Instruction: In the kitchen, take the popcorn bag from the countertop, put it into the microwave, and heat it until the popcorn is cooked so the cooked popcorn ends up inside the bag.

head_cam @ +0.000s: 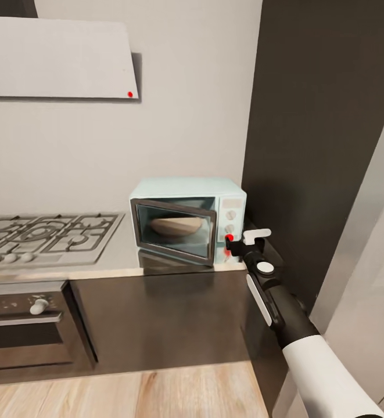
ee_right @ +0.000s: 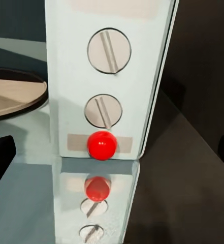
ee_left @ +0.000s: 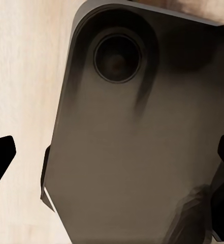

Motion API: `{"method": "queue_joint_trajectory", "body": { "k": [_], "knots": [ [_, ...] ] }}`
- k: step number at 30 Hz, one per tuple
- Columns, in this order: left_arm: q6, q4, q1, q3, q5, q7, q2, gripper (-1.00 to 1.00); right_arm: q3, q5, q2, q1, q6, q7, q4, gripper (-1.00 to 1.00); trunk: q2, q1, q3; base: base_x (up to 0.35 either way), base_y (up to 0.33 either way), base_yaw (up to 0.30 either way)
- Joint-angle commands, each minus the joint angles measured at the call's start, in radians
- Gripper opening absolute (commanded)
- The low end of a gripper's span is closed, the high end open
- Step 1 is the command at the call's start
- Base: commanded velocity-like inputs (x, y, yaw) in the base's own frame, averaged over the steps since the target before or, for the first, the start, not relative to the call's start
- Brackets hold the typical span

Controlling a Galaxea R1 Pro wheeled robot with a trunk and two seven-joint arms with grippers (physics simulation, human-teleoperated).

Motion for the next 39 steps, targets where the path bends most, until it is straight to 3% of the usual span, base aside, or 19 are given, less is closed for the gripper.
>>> {"method": "queue_joint_trajectory", "body": {
  "k": [1,21,27,30,35,36,39],
  "knots": [
    [-0.001,-0.001,0.000,0.000,0.004,0.000,0.000,1.00,0.002,0.002,0.000,-0.001,0.007,-0.005,-0.001,1.00,0.000,0.000,-0.001,0.223,0.000,0.000],
    [-0.002,-0.001,0.000,0.000,0.004,0.000,0.000,1.00,0.012,-0.003,0.007,-0.001,0.010,0.012,0.001,1.00,0.000,0.000,-0.001,0.040,0.000,0.000],
    [-0.003,-0.001,0.000,0.000,0.004,0.000,0.000,1.00,0.009,-0.008,0.003,-0.001,0.006,0.176,0.004,1.00,0.000,0.000,-0.001,0.000,0.000,0.000],
    [-0.003,-0.001,0.000,0.000,0.004,0.000,0.000,1.00,0.006,-0.039,-0.007,-0.001,0.005,0.216,0.003,1.00,0.000,0.000,-0.001,0.000,0.000,0.000],
    [-0.003,-0.001,0.000,0.000,0.004,0.000,0.000,1.00,0.005,-0.050,-0.012,-0.001,0.005,0.312,0.002,1.00,0.000,0.000,-0.001,0.000,0.000,0.000],
    [-0.003,-0.001,0.000,0.000,0.004,0.000,0.000,1.00,0.004,-0.051,-0.019,-0.001,0.002,0.376,0.003,1.00,0.000,0.000,-0.001,0.000,0.000,0.000],
    [-0.003,-0.001,0.000,-0.001,0.003,-0.001,0.000,1.00,0.004,-0.052,-0.052,-0.001,0.000,0.443,0.003,1.00,0.000,0.000,-0.001,0.000,0.000,0.000]
  ]
}}
